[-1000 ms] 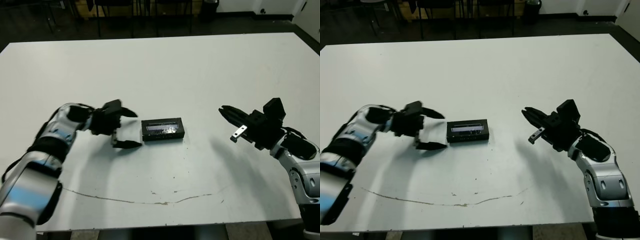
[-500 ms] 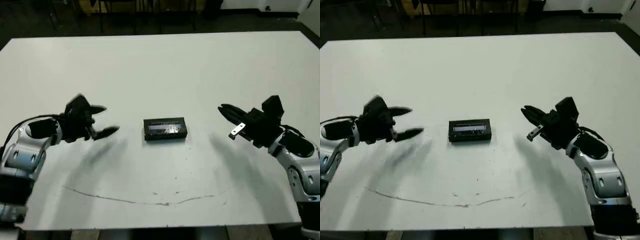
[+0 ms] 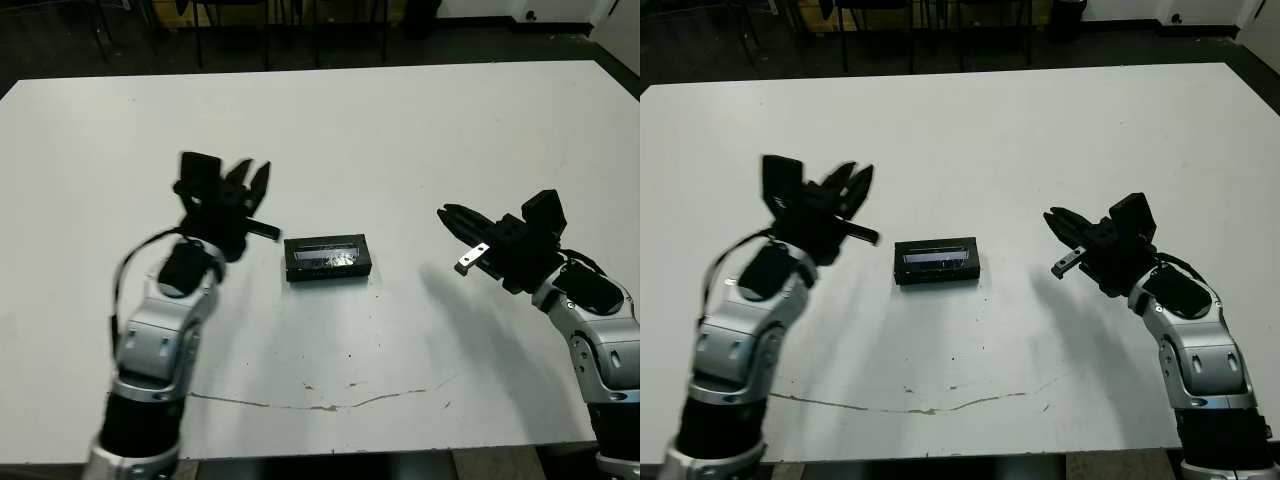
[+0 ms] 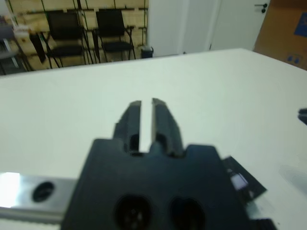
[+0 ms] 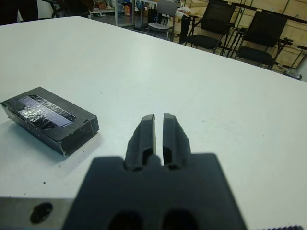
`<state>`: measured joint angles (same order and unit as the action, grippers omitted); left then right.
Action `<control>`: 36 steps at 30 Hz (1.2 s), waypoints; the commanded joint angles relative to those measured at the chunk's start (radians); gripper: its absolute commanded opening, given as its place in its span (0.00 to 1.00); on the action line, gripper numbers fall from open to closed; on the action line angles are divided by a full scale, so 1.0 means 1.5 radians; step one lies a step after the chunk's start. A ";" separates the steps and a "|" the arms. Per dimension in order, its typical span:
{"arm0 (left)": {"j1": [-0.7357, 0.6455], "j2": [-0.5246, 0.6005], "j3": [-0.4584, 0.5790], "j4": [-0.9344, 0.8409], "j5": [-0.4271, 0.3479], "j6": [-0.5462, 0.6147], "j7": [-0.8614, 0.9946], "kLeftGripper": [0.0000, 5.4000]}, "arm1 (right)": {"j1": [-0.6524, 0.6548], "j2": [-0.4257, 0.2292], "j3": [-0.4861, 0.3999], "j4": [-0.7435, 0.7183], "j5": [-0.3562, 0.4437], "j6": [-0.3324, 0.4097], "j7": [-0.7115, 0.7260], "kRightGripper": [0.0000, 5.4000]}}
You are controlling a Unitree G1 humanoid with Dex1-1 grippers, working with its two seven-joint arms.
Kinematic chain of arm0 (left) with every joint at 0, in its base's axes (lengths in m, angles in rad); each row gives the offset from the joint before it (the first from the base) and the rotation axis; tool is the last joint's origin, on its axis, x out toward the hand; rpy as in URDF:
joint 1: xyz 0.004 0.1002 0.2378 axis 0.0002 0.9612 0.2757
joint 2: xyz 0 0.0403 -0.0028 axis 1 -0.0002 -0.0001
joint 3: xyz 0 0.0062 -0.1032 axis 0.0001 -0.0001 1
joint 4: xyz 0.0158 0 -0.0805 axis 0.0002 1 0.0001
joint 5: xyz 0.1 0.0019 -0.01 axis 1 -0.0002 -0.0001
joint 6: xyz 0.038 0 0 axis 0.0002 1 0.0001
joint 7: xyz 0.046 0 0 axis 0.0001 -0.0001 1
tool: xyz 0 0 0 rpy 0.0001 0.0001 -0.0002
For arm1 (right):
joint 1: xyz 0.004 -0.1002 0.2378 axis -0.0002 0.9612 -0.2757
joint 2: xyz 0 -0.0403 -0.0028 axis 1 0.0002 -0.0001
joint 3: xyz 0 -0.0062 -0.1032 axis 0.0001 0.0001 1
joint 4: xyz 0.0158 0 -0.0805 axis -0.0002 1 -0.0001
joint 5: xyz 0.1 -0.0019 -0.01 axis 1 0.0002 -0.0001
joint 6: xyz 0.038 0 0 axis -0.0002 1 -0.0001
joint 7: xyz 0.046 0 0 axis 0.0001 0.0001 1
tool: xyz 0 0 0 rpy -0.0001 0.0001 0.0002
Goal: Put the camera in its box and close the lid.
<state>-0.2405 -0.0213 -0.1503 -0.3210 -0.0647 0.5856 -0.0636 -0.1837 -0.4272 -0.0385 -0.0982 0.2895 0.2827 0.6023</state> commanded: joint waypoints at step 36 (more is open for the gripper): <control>0.086 -0.035 -0.119 0.186 0.072 -0.010 -0.009 0.00 | 0.027 0.003 0.016 -0.002 -0.016 -0.029 0.006 0.00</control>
<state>-0.1578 -0.0829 -0.3071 -0.0858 0.0405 0.5056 -0.0594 -0.1571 -0.4198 -0.0176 -0.1003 0.2717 0.2181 0.6170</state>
